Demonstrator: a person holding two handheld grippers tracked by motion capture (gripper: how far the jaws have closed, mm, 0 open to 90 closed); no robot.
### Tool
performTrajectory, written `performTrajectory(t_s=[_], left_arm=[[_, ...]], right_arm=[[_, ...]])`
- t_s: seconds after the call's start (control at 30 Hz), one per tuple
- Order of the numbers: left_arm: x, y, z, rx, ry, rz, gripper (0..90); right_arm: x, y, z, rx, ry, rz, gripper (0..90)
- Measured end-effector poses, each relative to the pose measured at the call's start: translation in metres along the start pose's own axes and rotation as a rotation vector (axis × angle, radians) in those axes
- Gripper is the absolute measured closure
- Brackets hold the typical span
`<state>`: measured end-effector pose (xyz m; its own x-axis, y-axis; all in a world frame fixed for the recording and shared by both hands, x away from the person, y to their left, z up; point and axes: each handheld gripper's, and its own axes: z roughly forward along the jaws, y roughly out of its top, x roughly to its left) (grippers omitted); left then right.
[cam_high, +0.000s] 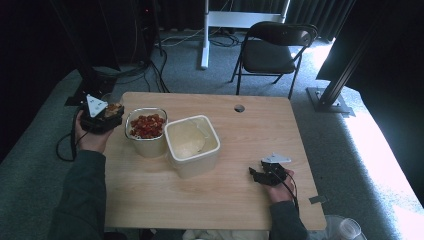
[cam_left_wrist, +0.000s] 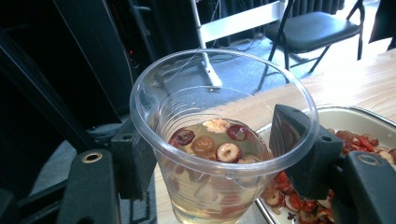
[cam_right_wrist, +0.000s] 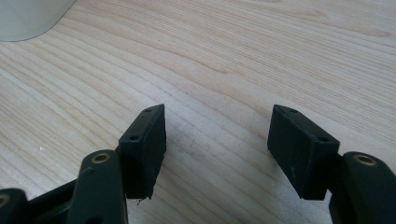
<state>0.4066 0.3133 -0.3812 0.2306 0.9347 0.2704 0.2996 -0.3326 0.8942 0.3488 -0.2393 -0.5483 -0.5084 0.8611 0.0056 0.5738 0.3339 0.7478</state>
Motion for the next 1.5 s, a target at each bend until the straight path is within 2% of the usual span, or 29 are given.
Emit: performTrajectory(t_s=[0.3, 0.53, 0.73, 0.87, 1.07, 1.17, 1.5], left_arm=[[-0.010, 0.008, 0.003, 0.050, 0.037, 0.120, 36.0], [-0.019, 0.011, 0.009, 0.114, 0.095, 0.204, 37.1], [-0.028, 0.012, 0.014, 0.140, 0.149, 0.261, 37.5], [-0.034, 0.012, 0.019, 0.150, 0.184, 0.314, 37.6], [-0.039, 0.012, 0.024, 0.170, 0.204, 0.372, 37.9], [-0.040, 0.012, 0.024, 0.173, 0.209, 0.384, 37.9], [-0.044, 0.012, 0.024, 0.185, 0.229, 0.469, 37.9]], right_arm=[[0.000, 0.000, 0.000, 0.000, 0.002, -0.001, 36.5], [0.001, 0.001, 0.001, 0.001, 0.005, -0.003, 36.5], [0.001, 0.001, 0.001, 0.001, 0.005, -0.003, 36.5], [0.001, 0.001, 0.001, 0.002, 0.005, -0.002, 36.5], [0.001, 0.001, 0.001, 0.001, 0.006, -0.003, 36.5], [0.001, 0.001, 0.001, 0.001, 0.006, -0.003, 36.5], [0.001, 0.001, 0.001, 0.001, 0.005, -0.002, 36.5]])
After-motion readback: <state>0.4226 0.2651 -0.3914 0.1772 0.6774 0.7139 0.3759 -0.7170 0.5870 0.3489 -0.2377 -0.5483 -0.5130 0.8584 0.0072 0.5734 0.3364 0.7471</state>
